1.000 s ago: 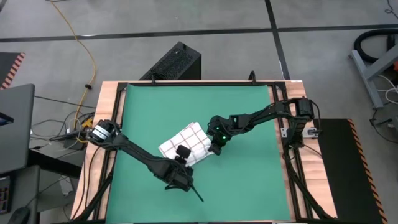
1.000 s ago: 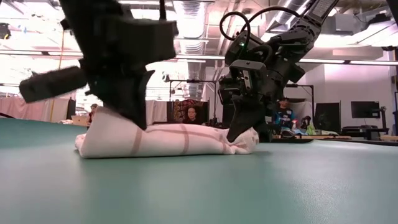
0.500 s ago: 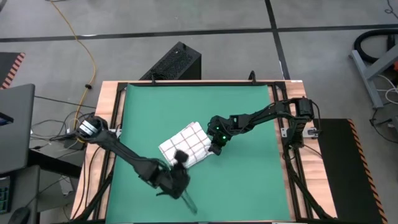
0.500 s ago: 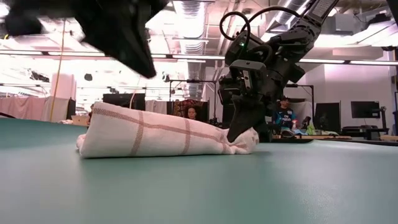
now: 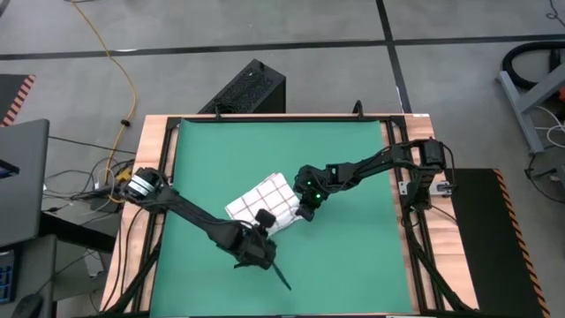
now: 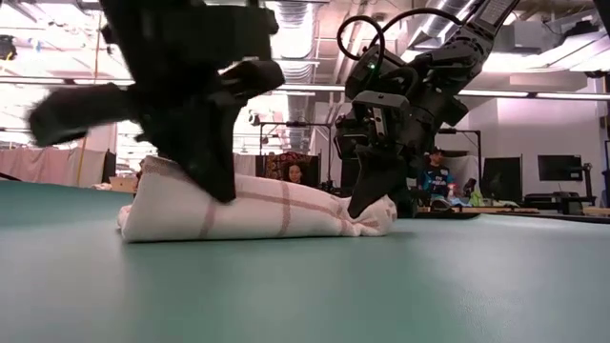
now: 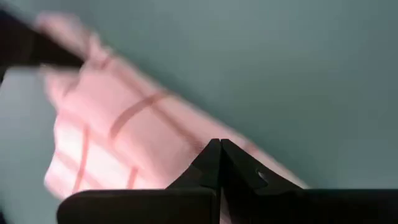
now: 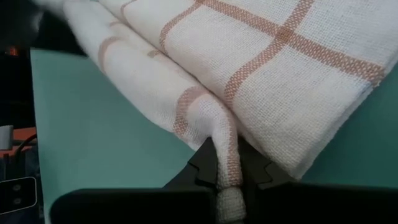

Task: Roll towel into tight, uniform cylinder
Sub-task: Roll the kitchen towel on the table

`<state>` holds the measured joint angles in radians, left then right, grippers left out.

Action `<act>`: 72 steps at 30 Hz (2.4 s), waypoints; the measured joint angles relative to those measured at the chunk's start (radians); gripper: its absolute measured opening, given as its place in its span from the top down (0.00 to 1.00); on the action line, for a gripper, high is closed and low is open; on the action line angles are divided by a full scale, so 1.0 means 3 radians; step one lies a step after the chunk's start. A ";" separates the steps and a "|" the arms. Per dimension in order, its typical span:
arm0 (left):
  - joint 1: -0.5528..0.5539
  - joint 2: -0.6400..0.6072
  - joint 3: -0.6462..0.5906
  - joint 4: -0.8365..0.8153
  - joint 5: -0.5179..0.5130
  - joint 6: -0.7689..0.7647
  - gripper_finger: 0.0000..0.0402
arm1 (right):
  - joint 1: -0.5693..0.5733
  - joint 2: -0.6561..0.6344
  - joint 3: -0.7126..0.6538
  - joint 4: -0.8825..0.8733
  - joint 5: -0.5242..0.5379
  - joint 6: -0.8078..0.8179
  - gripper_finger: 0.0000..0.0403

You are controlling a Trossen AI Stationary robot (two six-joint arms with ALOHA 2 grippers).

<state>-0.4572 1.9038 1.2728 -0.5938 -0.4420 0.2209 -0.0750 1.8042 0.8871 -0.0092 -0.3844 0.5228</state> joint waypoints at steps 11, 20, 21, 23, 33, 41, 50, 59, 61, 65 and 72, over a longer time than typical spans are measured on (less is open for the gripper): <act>-0.0016 -0.0047 -0.0178 -0.0224 -0.0302 -0.0597 1.00 | 0.0005 0.0003 -0.0001 0.0041 -0.0007 0.0001 0.90; -0.0182 -0.0056 -0.0626 0.0023 -0.0460 -0.1132 1.00 | 0.0007 0.0004 -0.0002 0.0121 -0.0027 -0.0074 0.90; -0.0207 -0.0056 -0.0652 0.0030 -0.0492 -0.1178 1.00 | 0.0011 0.0004 -0.0003 0.0156 -0.0026 -0.0120 0.90; -0.0264 -0.0057 -0.0687 0.0032 -0.0525 -0.1253 1.00 | 0.0012 -0.0010 -0.0005 0.0231 -0.0026 -0.0216 0.90; -0.0429 -0.0057 -0.0785 0.0035 -0.0590 -0.1441 1.00 | 0.0010 -0.0085 -0.0009 0.0497 -0.0006 -0.0501 0.79; -0.0432 -0.0052 -0.0787 0.0022 -0.0585 -0.1485 1.00 | 0.0025 -0.0095 -0.0006 0.0591 0.0247 -0.0999 0.66; -0.0434 -0.0048 -0.0790 0.0007 -0.0585 -0.1489 1.00 | 0.0013 -0.0515 -0.0004 0.0713 0.0250 -0.1772 0.53; -0.0435 -0.0046 -0.0790 -0.0004 -0.0598 -0.1513 1.00 | 0.0624 -0.0553 -0.0004 0.0154 0.0737 -0.2458 0.58; -0.0436 -0.0046 -0.0790 -0.0002 -0.0599 -0.1514 1.00 | 0.0680 -0.0486 -0.0001 0.0184 0.0967 -0.2572 0.61; -0.0436 -0.0046 -0.0790 -0.0002 -0.0600 -0.1539 1.00 | 0.0603 -0.0329 -0.0003 0.0223 0.1155 -0.2645 0.66; -0.0436 -0.0045 -0.0791 -0.0002 -0.0601 -0.1538 1.00 | 0.0312 -0.0214 -0.0001 0.0469 0.1111 -0.2630 0.68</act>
<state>-0.5880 1.8904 1.0355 -0.5945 -0.6224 -0.2406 0.0187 1.7401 0.8867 0.1315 -0.0511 -0.2663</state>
